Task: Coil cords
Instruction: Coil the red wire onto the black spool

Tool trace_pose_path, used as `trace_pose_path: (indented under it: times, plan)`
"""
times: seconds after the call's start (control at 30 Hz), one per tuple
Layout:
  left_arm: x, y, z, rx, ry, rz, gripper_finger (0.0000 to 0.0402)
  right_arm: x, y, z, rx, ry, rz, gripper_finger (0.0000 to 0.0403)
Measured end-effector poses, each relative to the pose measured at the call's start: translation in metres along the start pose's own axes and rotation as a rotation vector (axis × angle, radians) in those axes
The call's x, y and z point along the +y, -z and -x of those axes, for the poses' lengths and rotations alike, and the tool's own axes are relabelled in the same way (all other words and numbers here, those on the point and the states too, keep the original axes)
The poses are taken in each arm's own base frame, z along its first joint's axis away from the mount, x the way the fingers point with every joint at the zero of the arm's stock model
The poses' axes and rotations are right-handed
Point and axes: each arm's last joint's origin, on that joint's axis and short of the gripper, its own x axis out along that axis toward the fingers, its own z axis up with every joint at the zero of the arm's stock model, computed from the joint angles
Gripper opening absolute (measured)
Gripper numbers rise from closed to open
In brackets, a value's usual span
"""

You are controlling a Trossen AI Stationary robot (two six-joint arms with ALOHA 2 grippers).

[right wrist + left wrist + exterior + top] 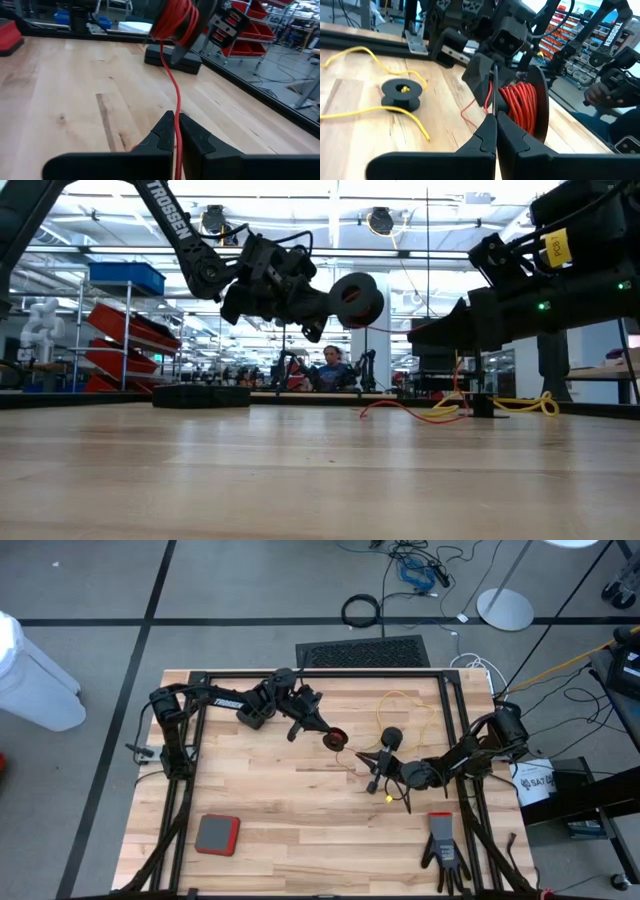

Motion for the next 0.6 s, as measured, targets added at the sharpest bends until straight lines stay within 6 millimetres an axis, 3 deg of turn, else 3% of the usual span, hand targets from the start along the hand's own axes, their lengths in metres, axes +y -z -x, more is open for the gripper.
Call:
trace_pose_path:
  times: [0.6]
  plan:
    - [-0.0001,-0.0002,0.0,-0.001,0.0,-0.003,0.0,0.0032,-0.0002,0.0015,-0.001,-0.064,-0.004,0.0009]
